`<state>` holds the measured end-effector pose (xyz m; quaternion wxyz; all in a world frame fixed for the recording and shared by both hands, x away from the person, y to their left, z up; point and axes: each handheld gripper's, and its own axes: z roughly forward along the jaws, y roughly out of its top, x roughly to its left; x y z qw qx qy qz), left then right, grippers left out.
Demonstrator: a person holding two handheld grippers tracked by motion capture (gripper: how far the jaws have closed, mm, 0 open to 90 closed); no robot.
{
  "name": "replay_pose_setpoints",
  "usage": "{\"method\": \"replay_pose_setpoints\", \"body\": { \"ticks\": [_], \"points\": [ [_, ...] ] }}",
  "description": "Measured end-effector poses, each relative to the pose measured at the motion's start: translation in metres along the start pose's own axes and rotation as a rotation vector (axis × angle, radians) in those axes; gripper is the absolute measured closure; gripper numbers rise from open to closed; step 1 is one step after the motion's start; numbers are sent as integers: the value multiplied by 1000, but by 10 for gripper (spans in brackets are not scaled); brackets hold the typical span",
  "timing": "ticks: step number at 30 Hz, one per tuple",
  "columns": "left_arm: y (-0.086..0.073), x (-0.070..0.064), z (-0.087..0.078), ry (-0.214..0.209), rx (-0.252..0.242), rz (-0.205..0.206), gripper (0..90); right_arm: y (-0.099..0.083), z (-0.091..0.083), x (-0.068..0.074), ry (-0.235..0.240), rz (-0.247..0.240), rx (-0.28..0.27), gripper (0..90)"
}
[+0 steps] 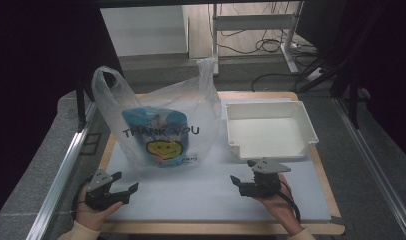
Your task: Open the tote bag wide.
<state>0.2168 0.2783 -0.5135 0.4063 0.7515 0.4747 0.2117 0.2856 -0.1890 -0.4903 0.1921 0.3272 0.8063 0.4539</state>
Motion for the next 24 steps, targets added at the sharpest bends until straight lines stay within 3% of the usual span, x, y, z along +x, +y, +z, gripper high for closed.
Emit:
{"method": "replay_pose_setpoints", "body": {
  "ticks": [14, 24],
  "points": [
    [16, -5, -11, -23, -37, 11, 242, 19, -4, 3, 36, -7, -48, 222],
    [34, -4, -30, -32, -89, 6, 232, 17, 7, 5, 62, -14, -14, 227]
  ]
}}
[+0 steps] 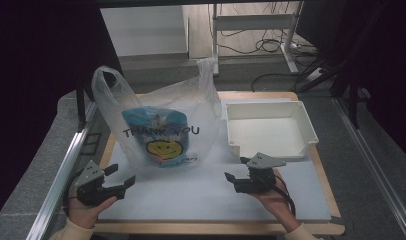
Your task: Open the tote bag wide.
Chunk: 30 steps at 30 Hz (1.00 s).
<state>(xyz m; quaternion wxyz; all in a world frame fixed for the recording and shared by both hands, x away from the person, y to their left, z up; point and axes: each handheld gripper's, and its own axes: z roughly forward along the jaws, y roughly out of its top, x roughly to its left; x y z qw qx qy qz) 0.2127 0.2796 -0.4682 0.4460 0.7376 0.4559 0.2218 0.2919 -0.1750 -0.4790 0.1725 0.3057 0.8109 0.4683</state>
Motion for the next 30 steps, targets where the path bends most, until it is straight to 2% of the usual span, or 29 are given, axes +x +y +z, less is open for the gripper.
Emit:
{"method": "replay_pose_setpoints", "body": {
  "ticks": [5, 7, 11, 13, 16, 23, 30],
  "points": [
    [15, 1, -9, -14, -29, -5, 220, -5, 1, 1, 10, 1, 13, 228],
    [18, 1, -12, -12, -41, -4, 220, -6, 1, 1, 13, 0, 15, 229],
    [35, 0, -26, -4, -76, 0, 230, -10, 1, 2, 21, -7, 27, 230],
    [38, 0, -28, -2, -77, 0, 232, -11, 1, 3, 18, -11, 30, 230],
    [50, 3, -35, -7, -92, -24, 242, -15, 0, 3, 17, -14, 33, 230],
    [68, 7, -38, -28, -99, -27, 243, -16, 0, 4, 14, -19, 38, 230],
    [76, 10, -39, -30, -97, -29, 243, -17, 1, 4, 5, -25, 48, 230]
  ]
}}
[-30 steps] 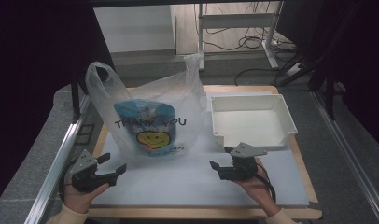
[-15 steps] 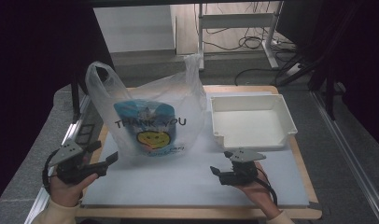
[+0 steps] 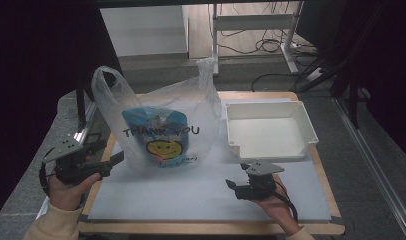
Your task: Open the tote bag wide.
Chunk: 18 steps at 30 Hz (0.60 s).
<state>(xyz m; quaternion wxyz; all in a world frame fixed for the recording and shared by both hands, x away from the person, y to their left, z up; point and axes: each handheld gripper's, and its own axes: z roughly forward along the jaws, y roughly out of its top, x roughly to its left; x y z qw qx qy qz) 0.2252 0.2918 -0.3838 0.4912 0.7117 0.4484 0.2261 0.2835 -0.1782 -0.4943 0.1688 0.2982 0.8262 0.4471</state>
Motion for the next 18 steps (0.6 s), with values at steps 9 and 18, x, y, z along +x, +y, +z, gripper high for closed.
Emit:
{"method": "replay_pose_setpoints", "body": {
  "ticks": [9, 18],
  "points": [
    [12, 5, -2, 5, -13, -8, 244, 0, 0, 1, -7, -8, 6, 230],
    [31, 15, -4, 6, -37, -22, 240, -1, 1, 1, -11, -13, 10, 230]
  ]
}}
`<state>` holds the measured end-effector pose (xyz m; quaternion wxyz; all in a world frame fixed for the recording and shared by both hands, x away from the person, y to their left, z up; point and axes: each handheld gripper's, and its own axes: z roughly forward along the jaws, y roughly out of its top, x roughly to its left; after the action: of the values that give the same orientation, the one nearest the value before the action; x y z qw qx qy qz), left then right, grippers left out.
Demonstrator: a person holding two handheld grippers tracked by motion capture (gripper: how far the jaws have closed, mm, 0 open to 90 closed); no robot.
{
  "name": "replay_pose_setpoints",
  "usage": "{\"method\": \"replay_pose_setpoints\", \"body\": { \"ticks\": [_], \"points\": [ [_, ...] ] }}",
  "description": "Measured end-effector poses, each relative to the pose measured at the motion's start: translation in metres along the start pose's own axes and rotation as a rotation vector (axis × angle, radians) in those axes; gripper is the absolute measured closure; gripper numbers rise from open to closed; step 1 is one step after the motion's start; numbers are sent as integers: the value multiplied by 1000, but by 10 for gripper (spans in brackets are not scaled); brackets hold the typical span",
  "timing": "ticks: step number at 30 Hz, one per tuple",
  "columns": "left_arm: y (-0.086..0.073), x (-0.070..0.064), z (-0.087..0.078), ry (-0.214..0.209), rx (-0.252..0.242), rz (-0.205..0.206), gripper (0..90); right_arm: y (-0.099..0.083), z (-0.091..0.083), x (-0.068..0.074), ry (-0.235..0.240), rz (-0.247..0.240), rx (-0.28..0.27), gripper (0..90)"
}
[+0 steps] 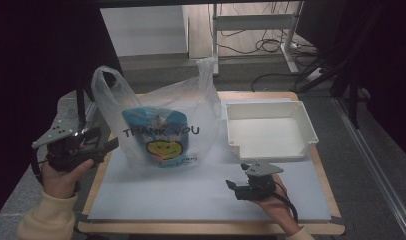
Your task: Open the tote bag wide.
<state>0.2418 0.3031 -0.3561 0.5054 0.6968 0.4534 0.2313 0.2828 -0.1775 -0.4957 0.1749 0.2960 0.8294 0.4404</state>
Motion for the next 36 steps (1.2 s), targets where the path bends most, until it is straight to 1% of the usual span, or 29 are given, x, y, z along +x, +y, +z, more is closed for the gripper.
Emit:
{"method": "replay_pose_setpoints", "body": {
  "ticks": [1, 5, 8, 15, 16, 21, 25, 29, 31, 32, 36],
  "points": [
    [4, 3, 1, 3, -3, -7, 238, 0, 0, 0, 0, 1, 2, 230],
    [10, 7, 4, 4, -1, -10, 236, 0, 0, 0, -2, -4, 3, 230],
    [14, 9, 5, 8, -8, -14, 231, -1, 0, 0, -2, -4, 9, 230],
    [27, 23, 6, 20, -24, -42, 223, -1, 1, 1, -4, -3, 13, 230],
    [27, 23, 6, 20, -24, -42, 221, -1, 1, 1, -4, -3, 13, 230],
    [37, 26, 6, 27, -32, -40, 215, -1, 2, 1, -6, -9, 16, 230],
    [44, 30, 9, 40, -30, -39, 205, -2, 2, 1, -5, -9, 20, 230],
    [47, 31, 12, 47, -31, -39, 200, -2, 2, 1, -7, -9, 20, 230],
    [48, 33, 15, 47, -27, -42, 195, -2, 2, 1, -6, -9, 21, 230],
    [49, 36, 17, 52, -23, -47, 194, -2, 3, 1, -6, -11, 22, 230],
    [52, 40, 21, 64, -24, -48, 193, -2, 3, 1, -7, -11, 22, 230]
  ]
}}
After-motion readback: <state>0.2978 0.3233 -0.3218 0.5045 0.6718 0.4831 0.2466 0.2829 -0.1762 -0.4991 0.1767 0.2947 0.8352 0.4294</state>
